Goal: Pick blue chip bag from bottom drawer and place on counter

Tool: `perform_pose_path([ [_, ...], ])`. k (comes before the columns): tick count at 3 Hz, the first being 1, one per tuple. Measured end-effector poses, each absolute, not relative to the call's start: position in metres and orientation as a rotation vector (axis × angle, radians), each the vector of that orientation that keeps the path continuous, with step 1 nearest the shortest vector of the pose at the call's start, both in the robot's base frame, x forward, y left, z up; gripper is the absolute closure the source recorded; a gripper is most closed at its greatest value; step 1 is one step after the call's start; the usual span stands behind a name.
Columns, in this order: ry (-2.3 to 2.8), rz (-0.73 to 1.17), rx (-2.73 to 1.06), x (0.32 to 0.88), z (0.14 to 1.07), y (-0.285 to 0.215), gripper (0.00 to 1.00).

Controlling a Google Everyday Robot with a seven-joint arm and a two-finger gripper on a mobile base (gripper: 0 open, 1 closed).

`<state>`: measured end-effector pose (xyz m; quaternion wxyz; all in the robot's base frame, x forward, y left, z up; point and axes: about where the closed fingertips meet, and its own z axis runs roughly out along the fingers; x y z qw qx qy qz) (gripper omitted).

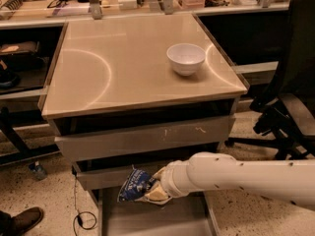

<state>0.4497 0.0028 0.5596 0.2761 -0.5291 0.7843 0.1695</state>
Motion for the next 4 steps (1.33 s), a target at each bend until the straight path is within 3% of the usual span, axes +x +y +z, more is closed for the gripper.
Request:
perform_pose_path([
  [2,2.092,0.435,-1.425,0.45,0.575,-0.003,1.0],
  [4,1.968,0.341,-1.442,0.456,0.664,-0.016,1.0],
])
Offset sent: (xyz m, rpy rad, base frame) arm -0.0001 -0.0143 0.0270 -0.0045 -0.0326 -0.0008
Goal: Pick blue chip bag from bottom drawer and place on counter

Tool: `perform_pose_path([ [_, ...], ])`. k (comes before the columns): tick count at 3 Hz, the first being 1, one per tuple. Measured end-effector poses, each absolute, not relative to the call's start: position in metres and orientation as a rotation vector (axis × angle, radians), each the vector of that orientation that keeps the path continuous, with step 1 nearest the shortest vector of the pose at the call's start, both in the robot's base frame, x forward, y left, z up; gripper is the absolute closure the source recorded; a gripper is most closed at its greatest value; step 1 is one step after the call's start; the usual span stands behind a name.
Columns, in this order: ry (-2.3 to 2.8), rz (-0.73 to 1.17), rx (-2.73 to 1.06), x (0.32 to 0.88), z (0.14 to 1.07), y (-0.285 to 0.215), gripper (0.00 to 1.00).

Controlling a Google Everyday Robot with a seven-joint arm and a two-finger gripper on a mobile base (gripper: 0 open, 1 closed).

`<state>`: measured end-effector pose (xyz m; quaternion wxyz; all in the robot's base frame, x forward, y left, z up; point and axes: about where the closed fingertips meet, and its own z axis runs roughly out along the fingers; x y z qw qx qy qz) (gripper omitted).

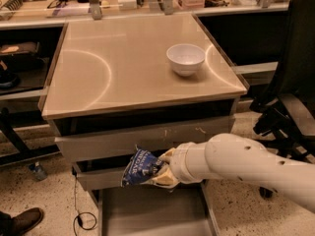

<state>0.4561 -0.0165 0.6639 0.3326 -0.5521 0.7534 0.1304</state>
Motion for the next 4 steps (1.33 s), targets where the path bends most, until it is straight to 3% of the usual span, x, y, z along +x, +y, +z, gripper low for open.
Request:
perform_pose_path([
  [4,1.739,0.163,-1.503,0.468,0.792,-0.015,1.0],
])
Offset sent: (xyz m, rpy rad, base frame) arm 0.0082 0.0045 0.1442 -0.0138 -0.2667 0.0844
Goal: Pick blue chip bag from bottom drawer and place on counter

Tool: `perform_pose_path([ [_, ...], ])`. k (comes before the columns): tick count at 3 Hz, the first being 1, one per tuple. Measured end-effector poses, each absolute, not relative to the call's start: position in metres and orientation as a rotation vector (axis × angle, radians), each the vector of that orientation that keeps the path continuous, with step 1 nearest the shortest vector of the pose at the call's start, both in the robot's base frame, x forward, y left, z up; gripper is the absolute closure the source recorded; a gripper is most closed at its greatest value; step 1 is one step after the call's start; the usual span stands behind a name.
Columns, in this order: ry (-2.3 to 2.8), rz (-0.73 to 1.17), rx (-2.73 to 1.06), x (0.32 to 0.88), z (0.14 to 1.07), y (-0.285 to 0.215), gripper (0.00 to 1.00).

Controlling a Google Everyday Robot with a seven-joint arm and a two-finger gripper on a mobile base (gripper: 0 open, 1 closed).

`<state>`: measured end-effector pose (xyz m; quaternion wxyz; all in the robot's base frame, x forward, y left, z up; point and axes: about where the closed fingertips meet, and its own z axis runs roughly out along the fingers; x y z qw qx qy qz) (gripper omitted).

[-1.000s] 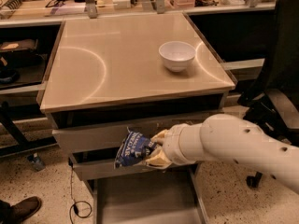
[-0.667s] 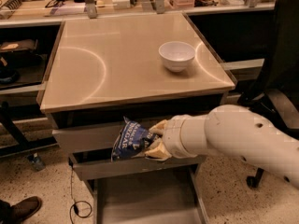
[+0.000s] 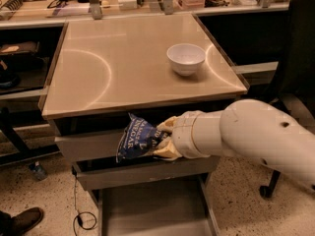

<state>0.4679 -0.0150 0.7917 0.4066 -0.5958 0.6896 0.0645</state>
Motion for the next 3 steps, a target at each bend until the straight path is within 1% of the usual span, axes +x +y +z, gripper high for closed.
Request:
perform_pose_path([
  [1,1.66,0.11,-1.506,0.477,0.835,-0.007,1.0],
  [3,1.574,0.074,-1.567,0.528,0.893,0.016,1.0],
])
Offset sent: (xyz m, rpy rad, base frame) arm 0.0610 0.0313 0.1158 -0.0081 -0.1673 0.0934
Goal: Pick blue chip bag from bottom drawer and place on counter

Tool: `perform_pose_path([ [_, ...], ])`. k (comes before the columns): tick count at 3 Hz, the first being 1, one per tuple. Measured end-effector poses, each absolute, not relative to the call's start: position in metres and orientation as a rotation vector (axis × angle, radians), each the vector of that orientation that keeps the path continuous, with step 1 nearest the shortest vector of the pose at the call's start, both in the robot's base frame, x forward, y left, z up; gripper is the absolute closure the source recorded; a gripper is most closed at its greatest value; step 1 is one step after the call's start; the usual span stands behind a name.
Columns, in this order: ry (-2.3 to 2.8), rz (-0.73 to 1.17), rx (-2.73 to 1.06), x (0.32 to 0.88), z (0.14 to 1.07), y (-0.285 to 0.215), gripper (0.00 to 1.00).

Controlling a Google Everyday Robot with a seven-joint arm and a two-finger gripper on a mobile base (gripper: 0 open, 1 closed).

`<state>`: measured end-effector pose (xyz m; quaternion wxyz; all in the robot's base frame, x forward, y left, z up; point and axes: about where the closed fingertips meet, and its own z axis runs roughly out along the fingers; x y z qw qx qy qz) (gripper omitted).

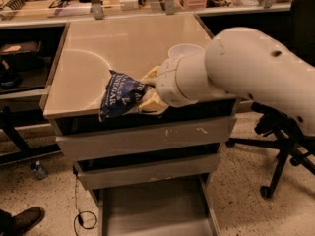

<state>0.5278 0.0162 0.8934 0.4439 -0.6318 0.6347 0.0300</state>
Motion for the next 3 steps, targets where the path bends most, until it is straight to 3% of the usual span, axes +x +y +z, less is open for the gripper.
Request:
perform_pose_path([
  [3,1.539,0.08,-1.735,0.606,0.918,0.081,1.0],
])
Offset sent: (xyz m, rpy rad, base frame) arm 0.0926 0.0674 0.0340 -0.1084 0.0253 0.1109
